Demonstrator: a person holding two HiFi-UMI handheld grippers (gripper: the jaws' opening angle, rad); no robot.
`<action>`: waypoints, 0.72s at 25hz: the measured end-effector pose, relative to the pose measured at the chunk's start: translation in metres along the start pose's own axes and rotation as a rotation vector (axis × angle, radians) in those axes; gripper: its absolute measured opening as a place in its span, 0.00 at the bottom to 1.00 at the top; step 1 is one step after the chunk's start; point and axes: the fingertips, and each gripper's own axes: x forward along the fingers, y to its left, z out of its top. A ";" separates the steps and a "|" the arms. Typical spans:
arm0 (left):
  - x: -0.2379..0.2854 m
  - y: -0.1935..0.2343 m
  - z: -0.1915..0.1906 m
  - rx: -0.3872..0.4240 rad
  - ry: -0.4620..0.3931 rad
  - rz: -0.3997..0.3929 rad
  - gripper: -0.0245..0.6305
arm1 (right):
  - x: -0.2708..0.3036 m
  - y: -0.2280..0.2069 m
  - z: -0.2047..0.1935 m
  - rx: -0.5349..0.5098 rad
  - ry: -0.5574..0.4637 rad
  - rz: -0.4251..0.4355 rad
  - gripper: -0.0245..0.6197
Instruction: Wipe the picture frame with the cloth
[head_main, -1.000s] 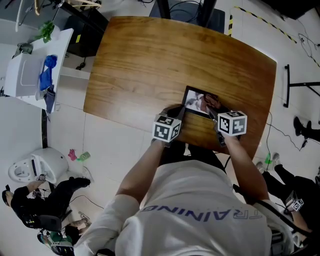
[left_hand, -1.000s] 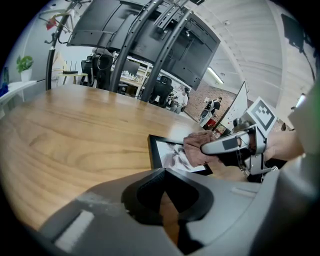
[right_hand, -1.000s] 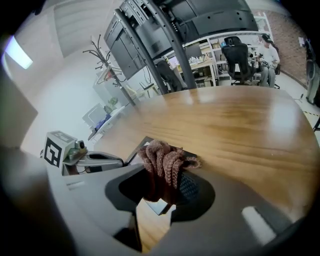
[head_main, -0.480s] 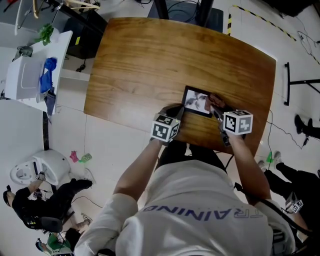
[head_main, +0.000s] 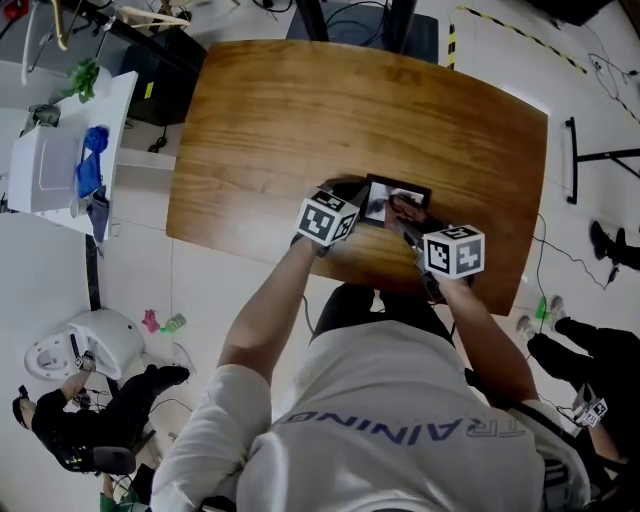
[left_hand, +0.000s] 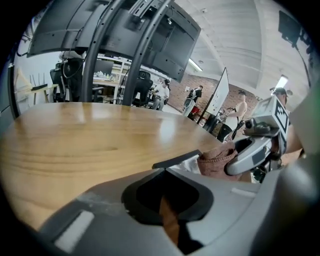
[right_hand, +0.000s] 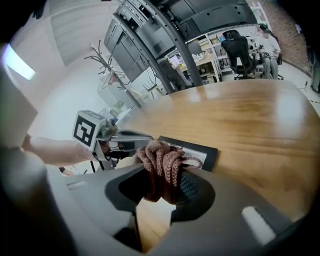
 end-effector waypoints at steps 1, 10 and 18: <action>0.002 0.000 -0.001 0.005 0.009 -0.009 0.04 | 0.000 -0.001 -0.001 0.001 0.000 -0.001 0.24; 0.009 -0.001 -0.001 -0.036 0.030 -0.059 0.04 | 0.000 0.021 0.003 0.010 -0.020 0.066 0.24; 0.008 0.001 -0.003 -0.088 0.053 -0.083 0.05 | 0.048 0.069 -0.024 0.023 0.091 0.173 0.24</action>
